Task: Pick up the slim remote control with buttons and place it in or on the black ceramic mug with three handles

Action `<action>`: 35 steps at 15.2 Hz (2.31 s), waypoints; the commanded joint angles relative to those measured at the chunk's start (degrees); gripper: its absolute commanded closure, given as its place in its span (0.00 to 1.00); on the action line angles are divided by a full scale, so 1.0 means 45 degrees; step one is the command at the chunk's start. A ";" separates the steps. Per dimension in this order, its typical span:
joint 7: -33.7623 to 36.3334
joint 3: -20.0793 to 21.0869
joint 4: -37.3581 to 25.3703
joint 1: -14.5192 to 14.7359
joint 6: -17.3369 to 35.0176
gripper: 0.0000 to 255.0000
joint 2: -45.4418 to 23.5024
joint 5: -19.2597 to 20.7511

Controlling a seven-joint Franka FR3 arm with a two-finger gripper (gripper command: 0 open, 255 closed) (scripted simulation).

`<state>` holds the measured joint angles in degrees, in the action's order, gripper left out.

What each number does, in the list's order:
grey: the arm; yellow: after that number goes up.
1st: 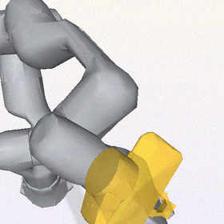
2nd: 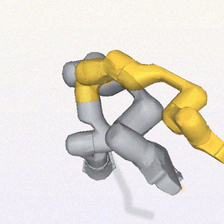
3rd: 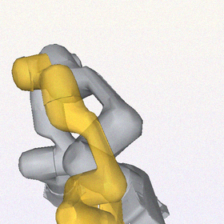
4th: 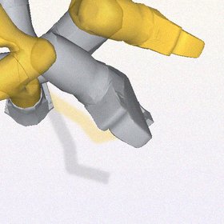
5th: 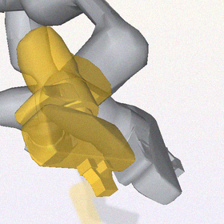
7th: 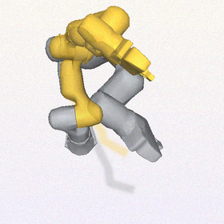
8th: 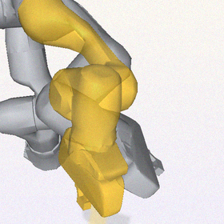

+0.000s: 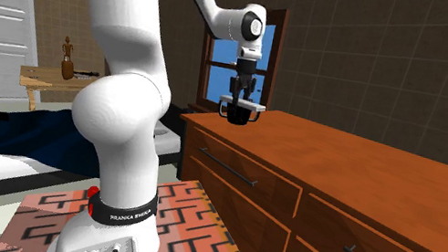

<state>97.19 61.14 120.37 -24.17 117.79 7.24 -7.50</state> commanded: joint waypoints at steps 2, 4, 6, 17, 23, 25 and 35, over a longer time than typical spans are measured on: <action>-0.0150 -0.0141 -0.0398 0.0013 -0.0528 1.00 0.0213 -0.0169; -0.0242 -0.0247 -0.0654 0.0038 -0.0882 1.00 0.0371 -0.0288; -0.0317 -0.0345 -0.0920 0.0056 -0.1233 1.00 0.0506 -0.0384; 0.1902 0.1074 -0.3700 -0.0083 -0.2649 1.00 -0.2166 0.2144; 0.5051 -0.0122 -0.8124 0.4361 -0.4460 1.00 -0.7312 0.6643; 0.5441 -0.0883 -1.0471 0.6315 -0.5432 1.00 -0.8879 0.7698; 0.5687 -0.0967 -0.8650 0.5788 -0.3749 1.00 -0.8926 0.7804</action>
<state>122.76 56.82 80.54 2.25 100.04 -32.91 27.53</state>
